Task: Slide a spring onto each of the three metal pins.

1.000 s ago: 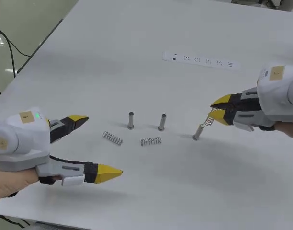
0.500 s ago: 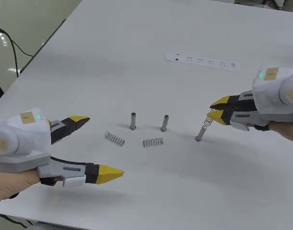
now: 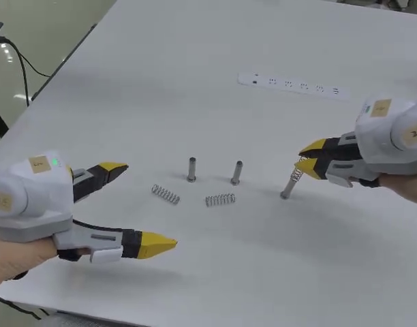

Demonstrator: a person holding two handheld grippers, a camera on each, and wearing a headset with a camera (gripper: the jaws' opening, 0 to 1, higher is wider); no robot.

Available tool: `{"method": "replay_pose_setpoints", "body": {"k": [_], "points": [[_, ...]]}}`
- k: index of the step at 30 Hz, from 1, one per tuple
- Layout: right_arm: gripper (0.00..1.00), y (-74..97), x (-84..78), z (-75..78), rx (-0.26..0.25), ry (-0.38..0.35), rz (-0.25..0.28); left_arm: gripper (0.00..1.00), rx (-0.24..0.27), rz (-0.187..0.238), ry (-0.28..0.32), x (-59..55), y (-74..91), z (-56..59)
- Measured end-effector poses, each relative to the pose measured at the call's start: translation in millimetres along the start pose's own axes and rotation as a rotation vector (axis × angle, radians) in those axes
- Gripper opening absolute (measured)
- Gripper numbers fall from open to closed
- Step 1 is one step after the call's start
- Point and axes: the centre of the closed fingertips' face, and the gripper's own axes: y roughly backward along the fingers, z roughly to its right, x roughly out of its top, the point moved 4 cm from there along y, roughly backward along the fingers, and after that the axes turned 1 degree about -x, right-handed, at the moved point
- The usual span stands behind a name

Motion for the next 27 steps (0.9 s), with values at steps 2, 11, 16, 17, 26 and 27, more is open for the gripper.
{"method": "replay_pose_setpoints", "body": {"k": [2, 11, 16, 17, 26, 27], "points": [[0.08, -1.6, -2.0, -0.9, 0.0, -0.002, -0.001, 0.98, -0.001, -0.004, 0.0, -0.2, 0.1, 0.4], [0.08, -12.3, -10.1, -2.5, 0.0, -0.018, -0.025, 0.98, 0.001, -0.004, 0.01, -2.1, 0.1, 0.5], [0.08, -22.2, -16.9, -5.1, 0.02, -0.042, -0.049, 0.97, 0.001, -0.008, 0.014, -3.9, -0.3, 1.8], [0.08, -23.7, -18.5, -5.1, 0.019, -0.041, -0.056, 0.98, 0.002, -0.008, 0.015, -4.0, -0.3, 1.8], [0.09, -32.9, -30.4, -9.3, 0.033, -0.068, -0.081, 0.98, 0.012, -0.003, 0.024, -3.8, 1.4, -0.5], [0.09, -33.5, -31.5, -9.8, 0.034, -0.069, -0.083, 0.98, 0.014, -0.002, 0.024, -3.9, 1.4, -1.0]]}}
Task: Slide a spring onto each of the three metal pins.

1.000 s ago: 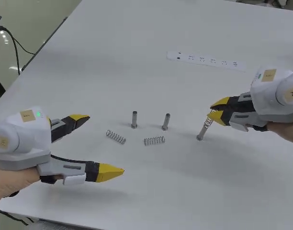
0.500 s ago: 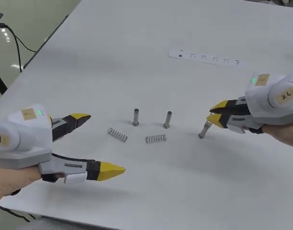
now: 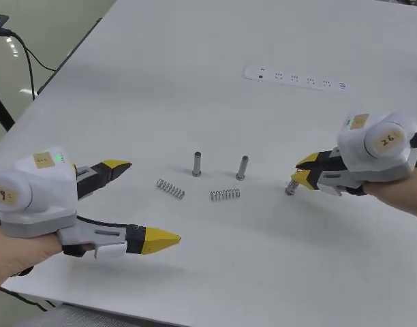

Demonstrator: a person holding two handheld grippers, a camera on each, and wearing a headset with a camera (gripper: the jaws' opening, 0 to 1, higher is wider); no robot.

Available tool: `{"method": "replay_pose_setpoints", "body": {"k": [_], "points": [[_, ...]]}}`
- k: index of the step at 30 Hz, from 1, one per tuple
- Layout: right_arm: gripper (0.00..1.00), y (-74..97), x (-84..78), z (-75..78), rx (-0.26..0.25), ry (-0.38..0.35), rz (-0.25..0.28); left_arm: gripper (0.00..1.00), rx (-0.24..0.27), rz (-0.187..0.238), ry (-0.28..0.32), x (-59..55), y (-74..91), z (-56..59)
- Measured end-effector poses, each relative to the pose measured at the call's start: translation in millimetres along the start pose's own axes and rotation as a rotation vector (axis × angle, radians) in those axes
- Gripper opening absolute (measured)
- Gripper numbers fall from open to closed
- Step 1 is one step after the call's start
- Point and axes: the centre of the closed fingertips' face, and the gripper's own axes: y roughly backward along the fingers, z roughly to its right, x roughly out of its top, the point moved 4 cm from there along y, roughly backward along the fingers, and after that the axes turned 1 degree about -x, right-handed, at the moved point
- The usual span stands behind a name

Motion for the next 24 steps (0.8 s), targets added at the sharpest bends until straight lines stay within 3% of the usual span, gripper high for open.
{"method": "replay_pose_setpoints", "body": {"k": [5, 15, 24], "points": [[0.09, -3.3, -6.4, -2.4, 0.003, -0.004, -0.022, 0.97, 0.0, 0.0, 0.003, -0.3, 0.2, -0.3], [0.09, -0.9, -6.3, -3.9, 0.0, -0.038, -0.004, 0.97, -0.003, -0.001, 0.002, -0.6, 0.7, 0.0], [0.19, 4.1, -1.6, -3.9, -0.02, -0.084, 0.045, 0.97, 0.001, -0.001, 0.007, -0.8, 2.4, 0.2]]}}
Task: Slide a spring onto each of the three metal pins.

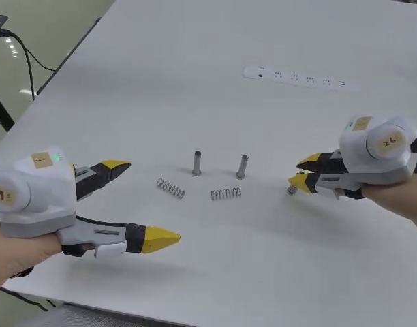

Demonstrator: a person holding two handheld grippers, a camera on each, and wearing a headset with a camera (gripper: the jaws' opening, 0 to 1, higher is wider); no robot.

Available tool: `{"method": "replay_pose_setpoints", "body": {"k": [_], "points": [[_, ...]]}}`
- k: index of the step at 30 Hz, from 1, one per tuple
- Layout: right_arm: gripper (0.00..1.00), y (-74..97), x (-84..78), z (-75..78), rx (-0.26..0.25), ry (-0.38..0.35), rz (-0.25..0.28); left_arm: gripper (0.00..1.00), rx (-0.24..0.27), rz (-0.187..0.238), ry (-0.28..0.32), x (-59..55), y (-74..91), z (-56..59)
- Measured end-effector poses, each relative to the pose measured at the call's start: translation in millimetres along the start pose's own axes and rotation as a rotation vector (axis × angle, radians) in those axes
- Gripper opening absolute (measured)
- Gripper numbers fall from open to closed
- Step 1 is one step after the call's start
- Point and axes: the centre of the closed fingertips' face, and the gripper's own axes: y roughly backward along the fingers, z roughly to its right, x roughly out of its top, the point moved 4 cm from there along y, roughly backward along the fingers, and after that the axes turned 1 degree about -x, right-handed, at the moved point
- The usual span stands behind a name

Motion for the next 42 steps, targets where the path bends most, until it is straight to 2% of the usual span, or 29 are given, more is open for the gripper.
{"method": "replay_pose_setpoints", "body": {"k": [9, 17, 25, 32, 42], "points": [[0.25, 8.9, 0.0, 4.5, -0.017, -0.13, 0.076, 0.98, -0.006, 0.0, -0.002, 1.9, -2.1, 2.1], [0.26, 18.7, 2.8, 5.1, -0.027, -0.226, 0.145, 0.98, -0.01, -0.003, -0.005, 3.3, -4.0, 2.1], [0.26, 24.7, 5.7, -2.5, -0.021, -0.194, 0.15, 0.97, -0.009, -0.005, -0.008, 3.9, -4.1, 0.5], [0.26, 28.3, 24.2, -12.1, 0.015, -0.131, 0.167, 0.97, -0.009, -0.005, -0.01, 2.9, -2.8, 1.2], [0.26, 25.9, 41.7, -24.4, 0.063, -0.027, 0.148, 0.97, -0.01, 0.001, -0.01, 4.5, -1.4, 1.5]]}}
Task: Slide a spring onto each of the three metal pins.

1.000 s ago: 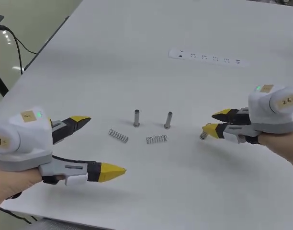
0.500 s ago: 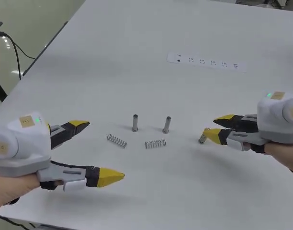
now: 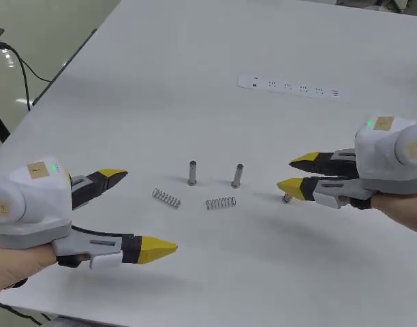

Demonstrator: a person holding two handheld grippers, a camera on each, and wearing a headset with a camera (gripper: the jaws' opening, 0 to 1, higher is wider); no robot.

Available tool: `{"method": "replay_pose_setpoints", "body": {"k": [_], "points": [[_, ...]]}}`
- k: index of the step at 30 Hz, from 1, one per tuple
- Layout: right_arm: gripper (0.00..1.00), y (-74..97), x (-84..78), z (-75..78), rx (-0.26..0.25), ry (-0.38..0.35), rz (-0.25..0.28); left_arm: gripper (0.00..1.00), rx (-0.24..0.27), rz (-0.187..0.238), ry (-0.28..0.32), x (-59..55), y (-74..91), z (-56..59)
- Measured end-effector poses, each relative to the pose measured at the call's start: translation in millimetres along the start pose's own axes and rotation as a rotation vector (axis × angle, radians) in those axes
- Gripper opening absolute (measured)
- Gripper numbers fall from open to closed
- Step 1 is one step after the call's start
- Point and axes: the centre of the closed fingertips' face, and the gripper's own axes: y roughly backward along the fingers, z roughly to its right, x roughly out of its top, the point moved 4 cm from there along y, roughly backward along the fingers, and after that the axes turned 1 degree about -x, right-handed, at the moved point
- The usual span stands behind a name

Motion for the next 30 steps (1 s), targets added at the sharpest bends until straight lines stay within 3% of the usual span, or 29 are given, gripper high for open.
{"method": "replay_pose_setpoints", "body": {"k": [13, 25, 30], "points": [[0.24, -15.5, 12.3, -13.7, 0.096, 0.121, -0.074, 0.97, -0.002, 0.001, 0.003, 0.2, -1.1, 1.7], [0.22, -41.4, 18.2, -35.4, 0.204, 0.248, -0.152, 0.96, 0.004, 0.002, 0.0, -0.1, 0.3, 0.3], [0.23, -54.5, 15.6, -39.4, 0.227, 0.298, -0.193, 0.96, 0.001, 0.004, 0.001, -0.2, -0.8, 1.5]]}}
